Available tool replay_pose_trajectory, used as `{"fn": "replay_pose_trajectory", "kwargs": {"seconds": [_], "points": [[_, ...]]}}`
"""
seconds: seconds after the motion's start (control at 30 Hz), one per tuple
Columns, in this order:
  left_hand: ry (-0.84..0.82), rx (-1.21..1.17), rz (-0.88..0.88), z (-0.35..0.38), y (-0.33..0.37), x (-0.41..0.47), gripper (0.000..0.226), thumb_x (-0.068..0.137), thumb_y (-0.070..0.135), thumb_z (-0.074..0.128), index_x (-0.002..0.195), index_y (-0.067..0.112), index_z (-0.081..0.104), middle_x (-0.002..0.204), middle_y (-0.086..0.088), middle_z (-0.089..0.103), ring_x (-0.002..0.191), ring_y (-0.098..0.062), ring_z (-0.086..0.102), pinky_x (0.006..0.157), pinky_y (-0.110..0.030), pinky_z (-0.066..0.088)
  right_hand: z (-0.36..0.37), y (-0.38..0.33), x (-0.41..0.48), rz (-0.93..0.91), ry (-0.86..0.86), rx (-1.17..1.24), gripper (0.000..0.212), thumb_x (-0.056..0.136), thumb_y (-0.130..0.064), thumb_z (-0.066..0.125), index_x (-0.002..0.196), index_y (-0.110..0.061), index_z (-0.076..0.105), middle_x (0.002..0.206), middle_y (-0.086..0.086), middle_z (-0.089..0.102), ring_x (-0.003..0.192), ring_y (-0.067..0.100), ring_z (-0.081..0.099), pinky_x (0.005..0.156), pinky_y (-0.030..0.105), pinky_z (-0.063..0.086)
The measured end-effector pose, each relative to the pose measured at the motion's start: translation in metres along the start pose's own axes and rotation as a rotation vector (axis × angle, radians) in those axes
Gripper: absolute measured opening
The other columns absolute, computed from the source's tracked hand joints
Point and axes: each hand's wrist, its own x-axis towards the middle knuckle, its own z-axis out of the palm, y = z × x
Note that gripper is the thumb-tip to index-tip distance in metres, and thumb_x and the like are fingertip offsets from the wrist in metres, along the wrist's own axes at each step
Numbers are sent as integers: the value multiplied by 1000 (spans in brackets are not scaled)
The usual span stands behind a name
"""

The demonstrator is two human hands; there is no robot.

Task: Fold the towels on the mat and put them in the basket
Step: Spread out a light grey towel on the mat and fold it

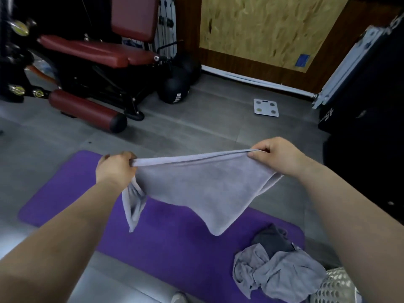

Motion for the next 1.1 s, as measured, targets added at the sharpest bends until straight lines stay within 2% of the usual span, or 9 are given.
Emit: {"fn": "replay_pose_trajectory", "kwargs": {"seconds": [0.13,0.3,0.4,0.53,0.67,0.77,0.87,0.97,1.1], "points": [[-6,-144,-50,-4,-17,7,23,88,6,44,101,6,63,93,-20,66,96,-36,53,82,-33,38,4,-6,16,5,11,11,17,89,-22,56,93,-13,71,85,-3,62,87,11,55,77,22,38],[-184,-777,-171,-16,-20,0,20,90,5,49,73,13,58,73,-1,56,81,-19,49,62,-20,38,11,-4,24,38,84,-74,20,92,-21,51,96,-12,68,96,5,65,97,23,57,74,25,36],[-176,-948,-134,-30,-11,-7,22,91,11,50,72,18,59,75,1,58,78,-17,51,66,-23,40,20,1,24,69,97,-143,21,92,-14,46,94,-3,64,107,15,61,105,30,52,79,29,37],[-166,-938,8,-46,22,-20,21,90,11,51,75,21,61,79,0,61,73,-10,53,69,-23,42,41,-3,21,33,104,-80,22,88,-7,48,107,-5,59,123,13,53,120,28,44,97,25,30],[-195,-864,171,-46,57,-34,23,84,4,56,69,19,61,65,8,62,64,-1,52,63,-16,41,62,-42,-5,-116,-151,193,65,79,-29,66,136,-25,35,135,-3,45,128,19,39,106,30,33],[-228,-759,274,-41,75,-47,25,81,5,61,63,22,59,58,11,59,55,6,50,53,-5,37,75,-65,-20,-160,-209,353,41,84,-23,61,124,-20,50,113,-2,59,112,17,53,92,26,42],[-238,-769,281,-36,73,-56,19,75,16,69,62,21,56,62,8,54,51,6,47,51,-6,35,77,-58,-19,-212,-75,294,22,89,-13,50,107,-8,60,105,11,66,92,18,56,73,22,38],[-392,-550,254,-25,55,-63,39,50,50,65,63,16,51,60,7,47,53,-2,41,50,-12,32,65,-43,-17,-272,-13,326,28,84,3,45,100,-8,65,90,3,64,86,13,53,69,16,38],[-554,-352,185,2,22,-73,30,66,40,65,72,12,55,70,1,51,71,-15,47,57,-21,35,42,-30,-15,-218,131,401,35,82,10,43,102,-4,68,96,-4,60,93,9,53,70,-1,34]]}}
